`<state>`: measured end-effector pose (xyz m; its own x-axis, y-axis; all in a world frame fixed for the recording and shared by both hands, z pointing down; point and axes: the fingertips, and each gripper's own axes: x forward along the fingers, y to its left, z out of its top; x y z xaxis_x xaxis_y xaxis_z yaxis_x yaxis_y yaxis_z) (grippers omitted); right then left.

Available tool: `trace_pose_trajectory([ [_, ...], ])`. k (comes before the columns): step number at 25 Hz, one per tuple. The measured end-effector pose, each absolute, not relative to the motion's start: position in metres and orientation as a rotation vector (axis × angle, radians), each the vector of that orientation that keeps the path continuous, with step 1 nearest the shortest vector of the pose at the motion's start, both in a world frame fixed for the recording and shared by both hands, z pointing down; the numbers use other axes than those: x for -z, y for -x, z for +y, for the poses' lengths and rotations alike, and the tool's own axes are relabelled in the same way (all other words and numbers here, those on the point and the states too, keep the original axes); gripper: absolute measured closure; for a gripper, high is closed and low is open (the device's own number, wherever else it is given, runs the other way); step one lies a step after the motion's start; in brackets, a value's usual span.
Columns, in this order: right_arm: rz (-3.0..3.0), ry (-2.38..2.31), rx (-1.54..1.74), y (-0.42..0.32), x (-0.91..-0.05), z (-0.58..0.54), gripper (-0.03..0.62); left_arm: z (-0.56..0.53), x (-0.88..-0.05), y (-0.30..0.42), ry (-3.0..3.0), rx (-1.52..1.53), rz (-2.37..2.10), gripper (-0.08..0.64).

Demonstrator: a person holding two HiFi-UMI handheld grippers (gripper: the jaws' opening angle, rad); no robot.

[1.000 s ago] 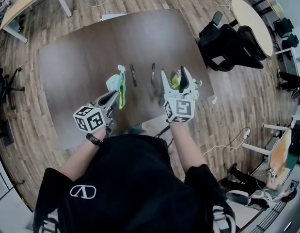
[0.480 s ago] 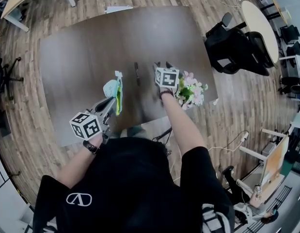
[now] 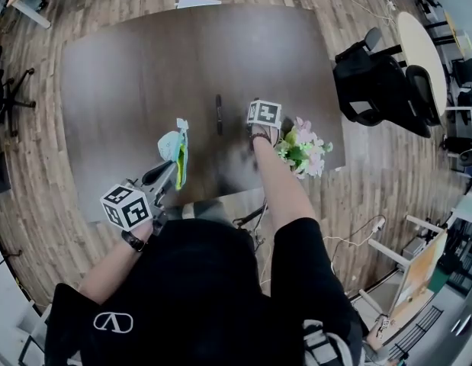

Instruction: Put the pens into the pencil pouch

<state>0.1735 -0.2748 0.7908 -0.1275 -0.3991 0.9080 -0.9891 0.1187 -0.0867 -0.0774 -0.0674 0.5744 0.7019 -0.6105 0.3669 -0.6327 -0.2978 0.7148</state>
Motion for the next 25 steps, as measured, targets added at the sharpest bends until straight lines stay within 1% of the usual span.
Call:
trace_pose_trajectory([
  [4, -1.587, -1.307, -1.070, -0.171, -0.812, -0.271, 0.399, -0.067, -0.581, 0.081, -1.975, -0.037, -0.963, 0.537],
  [7, -1.552, -1.281, -1.089, -0.173, -0.823, -0.266, 0.426, -0.068, -0.582, 0.080, -1.968, -0.036, -0.967, 0.537],
  [9, -1.530, -1.288, -1.062, -0.176, -0.825, -0.264, 0.466, -0.068, -0.582, 0.081, -1.967, -0.036, -0.968, 0.537],
  [11, -1.522, -1.296, -1.042, -0.176, -0.824, -0.264, 0.481, -0.068, -0.581, 0.084, -1.968, -0.038, -0.967, 0.537],
  [13, -1.521, -1.300, -1.037, -0.174, -0.823, -0.264, 0.546, -0.068, -0.582, 0.085, -1.966, -0.041, -0.967, 0.537],
  [20, -1.562, -1.306, -0.990, -0.176, -0.815, -0.261, 0.549, -0.067, -0.581, 0.080, -1.979, -0.047, -0.963, 0.537],
  [22, -1.618, -1.333, -0.965, -0.173, -0.798, -0.267, 0.549, -0.069, -0.578, 0.078, -1.988, -0.048, -0.958, 0.537],
  [25, -1.755, -1.397, -0.896, -0.163, -0.748, -0.279, 0.549, -0.069, -0.573, 0.073, -2.005, -0.049, -0.940, 0.537],
])
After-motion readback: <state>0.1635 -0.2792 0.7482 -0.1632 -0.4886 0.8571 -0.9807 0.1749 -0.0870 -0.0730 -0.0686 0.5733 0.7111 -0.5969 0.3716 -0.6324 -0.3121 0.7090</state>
